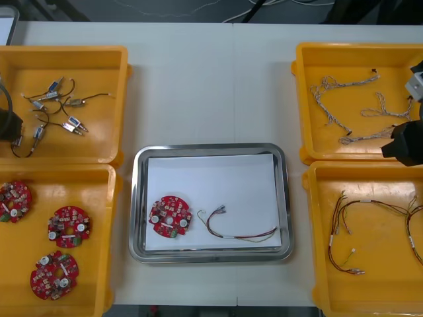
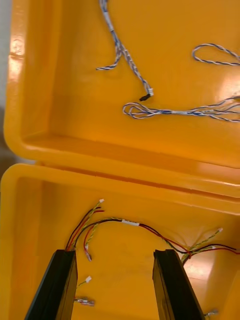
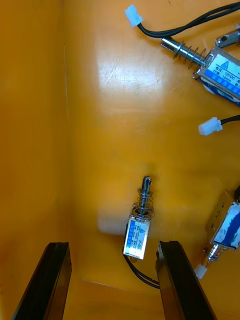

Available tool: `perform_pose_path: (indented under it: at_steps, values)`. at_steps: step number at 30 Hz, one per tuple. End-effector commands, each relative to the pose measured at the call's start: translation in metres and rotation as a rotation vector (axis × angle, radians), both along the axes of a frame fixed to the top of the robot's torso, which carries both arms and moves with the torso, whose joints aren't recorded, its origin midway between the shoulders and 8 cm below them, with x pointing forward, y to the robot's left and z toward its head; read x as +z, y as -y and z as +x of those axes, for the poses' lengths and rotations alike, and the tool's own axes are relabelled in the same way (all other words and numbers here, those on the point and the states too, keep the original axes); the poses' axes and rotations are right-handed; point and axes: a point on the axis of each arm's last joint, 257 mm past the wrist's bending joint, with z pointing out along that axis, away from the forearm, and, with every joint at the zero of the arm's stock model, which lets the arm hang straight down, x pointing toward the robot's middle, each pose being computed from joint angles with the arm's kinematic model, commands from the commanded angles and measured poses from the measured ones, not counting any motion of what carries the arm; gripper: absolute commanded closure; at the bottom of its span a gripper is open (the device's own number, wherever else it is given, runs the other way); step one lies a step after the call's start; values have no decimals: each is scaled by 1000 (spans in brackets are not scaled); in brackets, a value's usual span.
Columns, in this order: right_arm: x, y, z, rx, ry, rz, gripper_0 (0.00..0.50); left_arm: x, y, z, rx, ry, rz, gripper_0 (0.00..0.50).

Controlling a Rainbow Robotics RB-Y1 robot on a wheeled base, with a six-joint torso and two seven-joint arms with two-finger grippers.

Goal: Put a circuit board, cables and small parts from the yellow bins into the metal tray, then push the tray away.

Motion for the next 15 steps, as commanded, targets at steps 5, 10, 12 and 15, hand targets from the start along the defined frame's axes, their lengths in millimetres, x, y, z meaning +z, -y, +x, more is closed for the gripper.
perform_pose_path:
  at_steps: [5,10,12,15]
  values:
    - [23,47,8,-91,35,-58,59,9,9,12,-107,-7,51,0]
    - [29,49,18,-85,30,-39,60,9,15,16,-110,-8,52,0]
    - [30,50,21,-83,26,-32,58,9,16,17,-111,-10,55,0]
    - [33,50,26,-78,23,-21,60,8,20,20,-115,-11,49,0]
